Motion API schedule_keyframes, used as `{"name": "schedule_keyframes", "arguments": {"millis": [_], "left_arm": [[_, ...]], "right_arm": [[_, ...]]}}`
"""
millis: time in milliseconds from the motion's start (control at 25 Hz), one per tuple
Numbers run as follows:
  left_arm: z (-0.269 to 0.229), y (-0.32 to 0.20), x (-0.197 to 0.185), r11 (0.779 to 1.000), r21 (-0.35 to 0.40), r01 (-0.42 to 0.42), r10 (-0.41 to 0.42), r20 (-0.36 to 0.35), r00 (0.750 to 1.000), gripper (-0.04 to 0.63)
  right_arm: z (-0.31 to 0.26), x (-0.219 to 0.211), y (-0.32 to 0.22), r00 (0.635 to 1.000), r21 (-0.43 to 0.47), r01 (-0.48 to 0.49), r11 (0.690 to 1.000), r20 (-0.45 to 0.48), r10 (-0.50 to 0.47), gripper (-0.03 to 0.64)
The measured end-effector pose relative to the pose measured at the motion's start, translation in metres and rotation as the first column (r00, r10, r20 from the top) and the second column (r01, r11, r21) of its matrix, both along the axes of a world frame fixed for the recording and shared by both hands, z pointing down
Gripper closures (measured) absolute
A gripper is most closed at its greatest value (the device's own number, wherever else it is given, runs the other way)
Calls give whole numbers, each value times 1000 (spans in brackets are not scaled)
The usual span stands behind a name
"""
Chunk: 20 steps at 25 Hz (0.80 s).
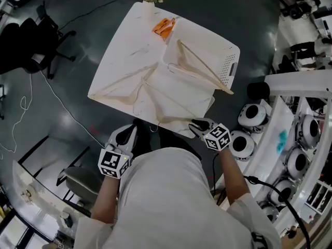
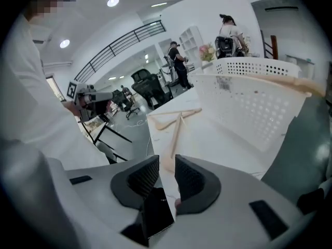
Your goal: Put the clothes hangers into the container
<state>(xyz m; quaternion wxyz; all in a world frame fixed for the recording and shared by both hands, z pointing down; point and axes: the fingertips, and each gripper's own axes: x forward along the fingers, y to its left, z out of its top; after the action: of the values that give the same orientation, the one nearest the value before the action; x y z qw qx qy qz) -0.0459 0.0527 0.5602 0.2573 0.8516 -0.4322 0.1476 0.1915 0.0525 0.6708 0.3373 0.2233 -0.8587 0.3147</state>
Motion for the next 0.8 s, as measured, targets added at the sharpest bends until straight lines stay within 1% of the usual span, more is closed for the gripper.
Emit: {"name": "schedule_keyframes", "arguments": {"millis": [200, 480, 600, 800], "left_arm": [[10, 8, 3, 999, -37, 10, -10, 1, 1000, 592], [29, 15, 6, 997, -79, 22, -21, 3, 1000, 592], [35, 20, 2, 994, -98, 37, -37, 8, 999, 592], [45, 28, -8, 989, -130, 68, -66, 14, 998, 592]], "right_arm": [[42, -9, 12, 990, -33, 113, 993, -85, -115, 529], [99, -29, 11, 954, -46, 234, 971, -182, -238, 499], [119, -31, 11, 931, -45, 282, 958, -230, -285, 495], [145, -29, 11, 871, -41, 376, 926, -325, -368, 491]]}}
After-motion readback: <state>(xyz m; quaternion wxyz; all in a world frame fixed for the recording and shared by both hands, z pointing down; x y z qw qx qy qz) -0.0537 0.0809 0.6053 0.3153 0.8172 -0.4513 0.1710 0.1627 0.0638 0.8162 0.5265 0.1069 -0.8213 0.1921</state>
